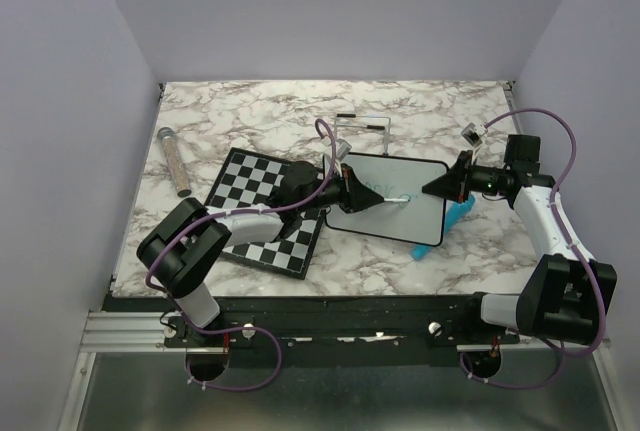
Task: Write a sentence on the whiteboard
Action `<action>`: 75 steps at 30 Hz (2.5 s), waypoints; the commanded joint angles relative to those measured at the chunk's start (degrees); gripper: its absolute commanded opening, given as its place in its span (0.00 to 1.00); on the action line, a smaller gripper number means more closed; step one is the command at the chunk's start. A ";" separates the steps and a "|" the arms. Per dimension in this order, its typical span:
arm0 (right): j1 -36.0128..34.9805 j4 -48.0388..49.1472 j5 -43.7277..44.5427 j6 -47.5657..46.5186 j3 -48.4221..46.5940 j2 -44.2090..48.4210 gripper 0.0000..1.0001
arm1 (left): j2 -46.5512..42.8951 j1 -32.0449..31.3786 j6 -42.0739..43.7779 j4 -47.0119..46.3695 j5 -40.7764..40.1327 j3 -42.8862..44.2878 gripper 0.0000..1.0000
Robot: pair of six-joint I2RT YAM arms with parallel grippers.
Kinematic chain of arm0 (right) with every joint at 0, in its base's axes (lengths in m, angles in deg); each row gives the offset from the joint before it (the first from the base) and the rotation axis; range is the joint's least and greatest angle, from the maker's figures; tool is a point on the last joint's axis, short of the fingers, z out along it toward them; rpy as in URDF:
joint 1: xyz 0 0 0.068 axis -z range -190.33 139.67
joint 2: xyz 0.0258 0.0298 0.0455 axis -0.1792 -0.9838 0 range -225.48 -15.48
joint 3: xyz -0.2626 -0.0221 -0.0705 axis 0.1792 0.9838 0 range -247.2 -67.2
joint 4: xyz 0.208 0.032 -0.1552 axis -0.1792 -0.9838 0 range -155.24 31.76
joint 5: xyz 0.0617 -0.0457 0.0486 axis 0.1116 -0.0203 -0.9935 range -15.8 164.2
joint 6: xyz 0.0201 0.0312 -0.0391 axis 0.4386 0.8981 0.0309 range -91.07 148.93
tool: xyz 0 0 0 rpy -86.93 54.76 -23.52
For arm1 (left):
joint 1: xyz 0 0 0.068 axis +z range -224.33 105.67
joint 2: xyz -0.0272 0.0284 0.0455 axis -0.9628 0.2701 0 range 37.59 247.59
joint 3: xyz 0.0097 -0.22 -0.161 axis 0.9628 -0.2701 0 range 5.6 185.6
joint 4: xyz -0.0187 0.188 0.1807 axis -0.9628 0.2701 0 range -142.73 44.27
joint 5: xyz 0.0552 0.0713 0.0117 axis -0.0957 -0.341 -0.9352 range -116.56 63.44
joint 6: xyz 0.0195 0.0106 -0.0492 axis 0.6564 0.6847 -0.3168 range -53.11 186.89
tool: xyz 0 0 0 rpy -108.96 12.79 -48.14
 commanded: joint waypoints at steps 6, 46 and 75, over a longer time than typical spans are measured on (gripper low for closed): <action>-0.24 -1.27 1.53 -2.50 -1.05 0.90 0.00 | 0.66 0.29 2.21 4.17 1.79 0.04 0.00; -0.15 -1.44 1.44 -2.41 -1.14 1.25 0.00 | 3.92 -1.73 2.30 8.65 4.07 5.05 0.00; -0.15 -1.36 1.53 -2.32 -0.96 1.42 0.01 | -20.93 -1.29 6.08 12.77 -6.38 -6.80 0.00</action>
